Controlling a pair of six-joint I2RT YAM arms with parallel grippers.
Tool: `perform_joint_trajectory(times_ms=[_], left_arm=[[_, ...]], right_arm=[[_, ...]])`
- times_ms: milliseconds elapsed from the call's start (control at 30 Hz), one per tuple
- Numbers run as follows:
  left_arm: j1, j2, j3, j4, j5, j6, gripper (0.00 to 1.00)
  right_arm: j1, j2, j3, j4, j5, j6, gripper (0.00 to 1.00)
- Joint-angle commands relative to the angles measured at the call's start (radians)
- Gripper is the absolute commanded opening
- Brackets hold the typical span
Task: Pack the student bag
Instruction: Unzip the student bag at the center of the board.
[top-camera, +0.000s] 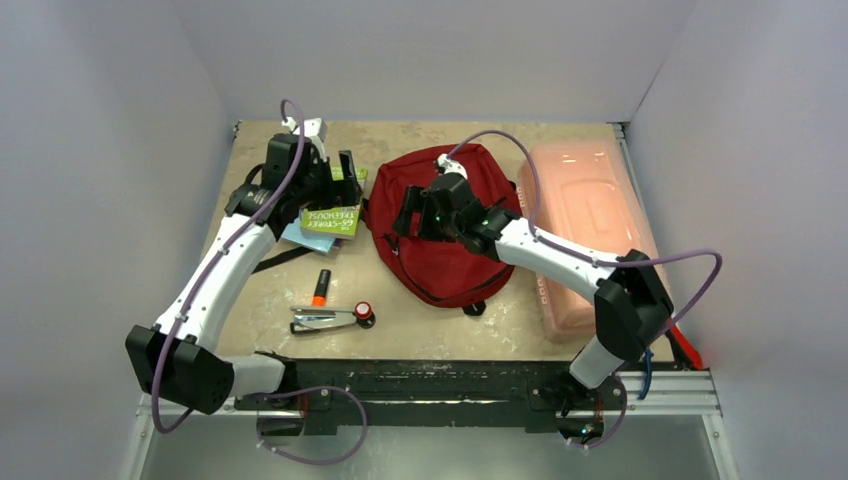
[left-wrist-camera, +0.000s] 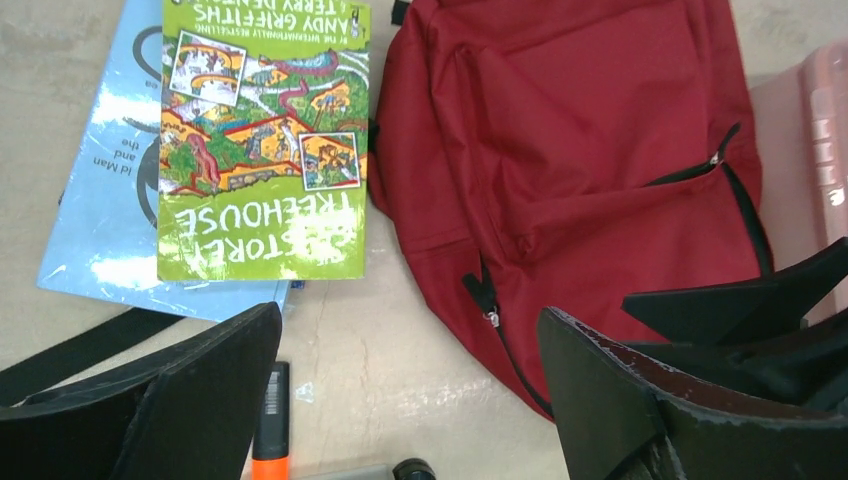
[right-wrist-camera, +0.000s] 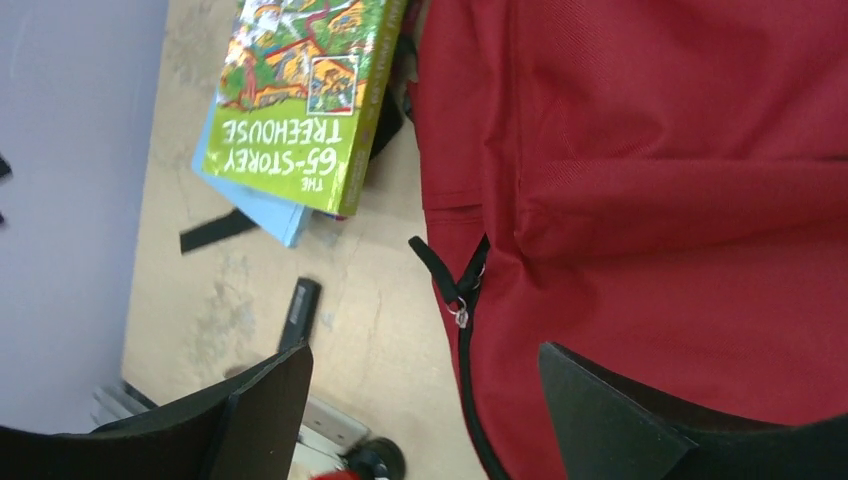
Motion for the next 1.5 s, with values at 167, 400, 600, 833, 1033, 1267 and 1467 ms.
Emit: perform_joint_trajectory(times_ms=[167, 400, 600, 833, 1033, 1267, 1467], left_arm=[[0.008, -0.022, -0.016, 0.019, 0.006, 0.062, 0.98], [0.017, -0.045, -0.016, 0.007, 0.031, 0.059, 0.97], [0.017, -0.076, -0.041, 0.025, 0.083, 0.040, 0.96], [0.017, -0.106, -0.049, 0.028, 0.104, 0.030, 0.96], [0.017, -0.125, -0.055, 0.033, 0.117, 0.021, 0.96], [0.020, -0.127, -0.056, 0.038, 0.148, 0.006, 0.96], [0.027, -0.134, -0.059, 0.043, 0.164, -0.006, 0.95]], right_arm=[[0.059, 0.175, 0.250, -0.199, 0.108, 0.489, 0.81], [0.068, 0.313, 0.436, -0.468, 0.074, 0.747, 0.79], [0.065, 0.349, 0.484, -0.547, 0.074, 0.872, 0.78], [0.045, 0.443, 0.618, -0.684, 0.076, 0.912, 0.77], [0.020, 0.510, 0.676, -0.736, 0.051, 0.907, 0.72], [0.016, 0.567, 0.732, -0.766, 0.077, 0.906, 0.71], [0.016, 0.611, 0.761, -0.771, 0.041, 0.902, 0.66]])
